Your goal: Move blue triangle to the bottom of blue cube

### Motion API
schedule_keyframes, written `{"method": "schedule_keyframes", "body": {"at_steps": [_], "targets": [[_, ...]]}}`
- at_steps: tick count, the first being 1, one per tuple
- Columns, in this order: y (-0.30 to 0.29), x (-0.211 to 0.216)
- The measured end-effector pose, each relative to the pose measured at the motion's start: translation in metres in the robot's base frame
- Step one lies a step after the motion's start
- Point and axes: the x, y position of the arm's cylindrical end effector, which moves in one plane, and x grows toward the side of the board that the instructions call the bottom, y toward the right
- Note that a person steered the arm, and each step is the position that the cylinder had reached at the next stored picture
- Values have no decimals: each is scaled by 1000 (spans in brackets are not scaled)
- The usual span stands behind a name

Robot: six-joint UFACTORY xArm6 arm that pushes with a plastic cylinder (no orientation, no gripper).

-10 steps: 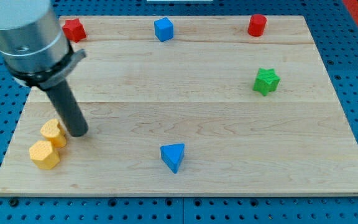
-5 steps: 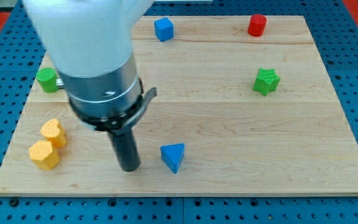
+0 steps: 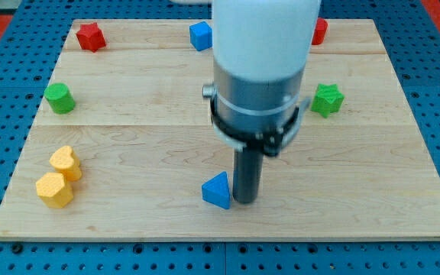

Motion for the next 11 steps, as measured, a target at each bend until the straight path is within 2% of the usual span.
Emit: {"method": "schedule_keyframes", "body": {"at_steps": [1, 2, 5, 6, 10, 11], "targets": [[-33, 12], [-66, -27], [18, -54], [31, -85], [-43, -258], [-42, -288]]}}
